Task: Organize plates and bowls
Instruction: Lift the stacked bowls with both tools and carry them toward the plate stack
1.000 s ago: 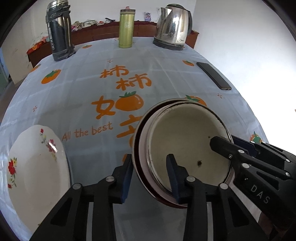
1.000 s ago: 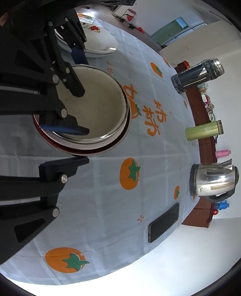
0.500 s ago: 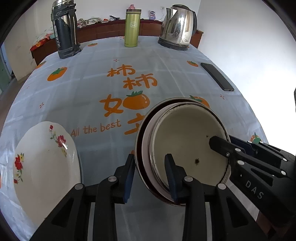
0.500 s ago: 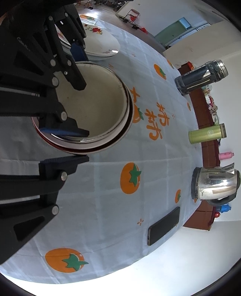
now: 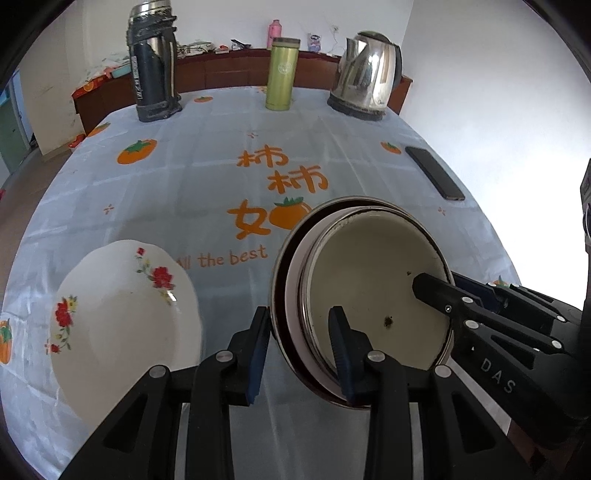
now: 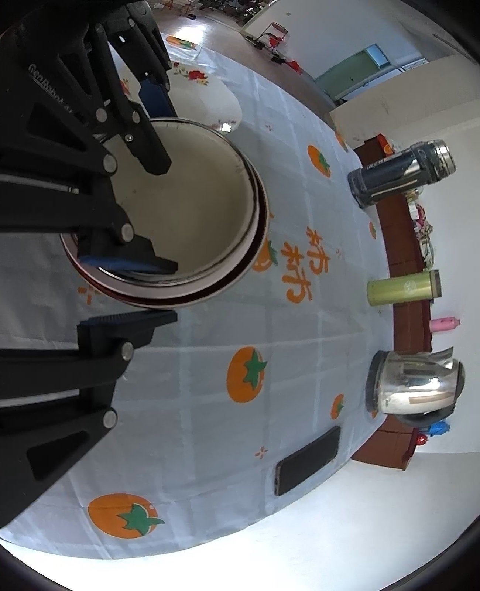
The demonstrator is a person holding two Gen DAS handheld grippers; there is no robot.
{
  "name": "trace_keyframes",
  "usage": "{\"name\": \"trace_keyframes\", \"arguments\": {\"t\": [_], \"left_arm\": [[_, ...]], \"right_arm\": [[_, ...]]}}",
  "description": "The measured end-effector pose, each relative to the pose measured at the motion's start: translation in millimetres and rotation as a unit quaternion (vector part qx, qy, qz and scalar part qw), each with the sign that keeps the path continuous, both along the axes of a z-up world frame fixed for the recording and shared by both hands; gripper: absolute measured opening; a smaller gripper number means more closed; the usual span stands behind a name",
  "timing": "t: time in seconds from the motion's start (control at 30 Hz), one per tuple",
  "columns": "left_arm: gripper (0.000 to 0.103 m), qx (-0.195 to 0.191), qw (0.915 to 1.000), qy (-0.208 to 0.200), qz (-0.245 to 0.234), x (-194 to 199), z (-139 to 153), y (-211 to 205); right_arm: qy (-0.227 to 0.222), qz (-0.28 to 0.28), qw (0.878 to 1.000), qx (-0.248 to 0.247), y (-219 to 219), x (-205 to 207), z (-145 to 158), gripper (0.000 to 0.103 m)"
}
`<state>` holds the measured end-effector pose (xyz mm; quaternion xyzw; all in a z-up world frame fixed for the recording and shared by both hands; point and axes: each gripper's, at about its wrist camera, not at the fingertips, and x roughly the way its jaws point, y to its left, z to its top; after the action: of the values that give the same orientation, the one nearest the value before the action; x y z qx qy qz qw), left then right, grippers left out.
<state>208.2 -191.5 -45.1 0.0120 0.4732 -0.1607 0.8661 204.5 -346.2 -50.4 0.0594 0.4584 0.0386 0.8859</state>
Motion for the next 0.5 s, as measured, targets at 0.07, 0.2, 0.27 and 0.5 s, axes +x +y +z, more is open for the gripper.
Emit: {"name": "trace_keyframes", "arguments": {"t": [0.07, 0.2, 0.27, 0.5], "left_arm": [[0.035, -0.001, 1.0, -0.009, 0.004, -3.4, 5.6, 5.0], [0.035, -0.006, 0.9998, -0.016, 0.012, -7.5, 13.8, 15.1], [0.035, -0.008, 0.9997, -0.017, 0.015, -9.2, 16.3, 20.6], [0.035, -0.02, 0.9992, -0.019, 0.03, -13.9, 20.5, 41.3]], "right_arm": [[-0.003, 0.005, 1.0, -0.003, 5.4, -1.6, 4.5, 0.019], [-0.009, 0.014, 1.0, -0.01, 16.1, -3.1, 11.9, 0.019], [-0.01, 0.019, 1.0, -0.012, 21.1, -3.1, 14.8, 0.019], [-0.015, 0.032, 0.999, -0.018, 38.9, -3.9, 21.3, 0.019]]}}
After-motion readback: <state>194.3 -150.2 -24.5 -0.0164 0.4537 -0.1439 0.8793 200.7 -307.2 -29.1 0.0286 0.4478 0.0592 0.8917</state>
